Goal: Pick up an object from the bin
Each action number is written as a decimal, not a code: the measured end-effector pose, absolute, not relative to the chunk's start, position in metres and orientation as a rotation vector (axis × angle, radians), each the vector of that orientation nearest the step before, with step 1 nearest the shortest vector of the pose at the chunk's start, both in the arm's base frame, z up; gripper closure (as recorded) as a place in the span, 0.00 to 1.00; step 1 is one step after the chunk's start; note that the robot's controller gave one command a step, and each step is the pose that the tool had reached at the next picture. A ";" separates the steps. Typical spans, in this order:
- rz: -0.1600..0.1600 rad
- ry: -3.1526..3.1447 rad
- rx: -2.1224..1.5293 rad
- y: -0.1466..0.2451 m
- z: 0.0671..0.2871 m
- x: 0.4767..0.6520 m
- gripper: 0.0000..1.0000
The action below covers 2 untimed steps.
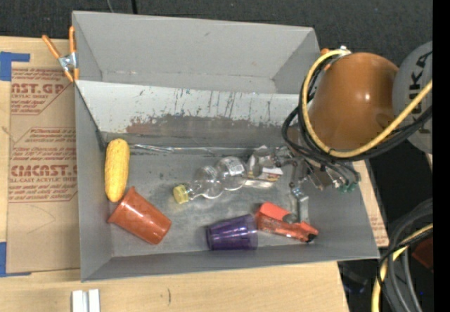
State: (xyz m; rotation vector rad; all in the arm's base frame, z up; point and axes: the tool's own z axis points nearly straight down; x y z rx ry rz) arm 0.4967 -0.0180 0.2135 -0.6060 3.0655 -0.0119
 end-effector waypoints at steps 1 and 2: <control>-0.008 2.981 -0.956 0.004 0.171 0.494 0.00; -0.008 3.052 -0.688 0.031 0.149 0.492 0.00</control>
Offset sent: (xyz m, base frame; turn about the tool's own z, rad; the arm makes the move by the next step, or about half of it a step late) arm -0.0061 0.0675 -0.0736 0.0019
